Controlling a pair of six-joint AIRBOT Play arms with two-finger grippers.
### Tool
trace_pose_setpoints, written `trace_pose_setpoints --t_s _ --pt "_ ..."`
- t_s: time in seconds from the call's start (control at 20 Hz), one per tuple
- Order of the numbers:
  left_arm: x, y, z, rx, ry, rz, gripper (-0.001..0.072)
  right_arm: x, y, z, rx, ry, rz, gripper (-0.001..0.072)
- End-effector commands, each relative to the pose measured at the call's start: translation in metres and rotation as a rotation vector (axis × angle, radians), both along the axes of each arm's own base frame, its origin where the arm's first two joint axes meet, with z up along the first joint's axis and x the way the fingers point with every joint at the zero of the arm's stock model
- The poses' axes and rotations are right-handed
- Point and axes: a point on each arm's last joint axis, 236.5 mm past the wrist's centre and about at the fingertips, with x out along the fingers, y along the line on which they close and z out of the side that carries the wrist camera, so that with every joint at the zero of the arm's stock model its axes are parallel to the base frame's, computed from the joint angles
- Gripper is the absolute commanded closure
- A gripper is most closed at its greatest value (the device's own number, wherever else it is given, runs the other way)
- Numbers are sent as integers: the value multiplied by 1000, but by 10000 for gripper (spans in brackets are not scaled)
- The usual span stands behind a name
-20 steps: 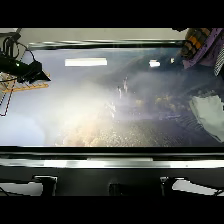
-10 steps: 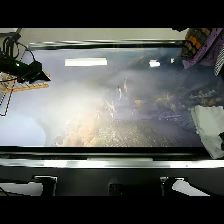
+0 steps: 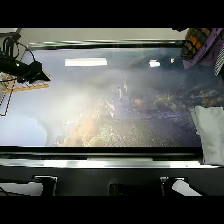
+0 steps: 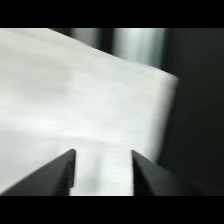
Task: Fold the clothes and pants, and hang the long-sleeved shirts on hangers.
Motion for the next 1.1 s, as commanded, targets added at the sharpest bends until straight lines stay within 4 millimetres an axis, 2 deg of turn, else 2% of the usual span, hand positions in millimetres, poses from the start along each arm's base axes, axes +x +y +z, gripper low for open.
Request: trace_pose_setpoints --t_s 0.0,0.05,0.1,0.2,0.25,0.35,0.45,0.55,0.7,0.85,1.05 --pt "3 13 -10 67 10 23 694 128 32 58 37 -513 246 456" --pt "3 22 -15 116 13 33 694 156 57 71 61 -584 357 520" --pt "2 29 -19 166 14 21 694 178 92 77 90 -612 491 575" --pt "-3 30 -26 219 8 -23 694 197 174 71 158 -552 784 679" --pt "-6 31 -31 225 10 -21 695 198 216 65 179 -497 942 679" --pt "-13 27 -40 228 -15 -8 695 189 279 54 193 -379 1175 679" --pt "-20 24 -45 246 -77 4 695 175 321 45 189 -273 1338 679" --pt "-27 25 -52 281 -117 15 694 165 353 42 207 -236 1433 680" --pt "-48 25 -76 286 -43 3 693 159 379 42 217 -232 1498 679" --pt "-58 24 -97 285 20 -8 692 153 382 40 239 -213 1493 679" --pt "-59 25 -101 284 30 -9 692 154 382 40 239 -215 1493 679"
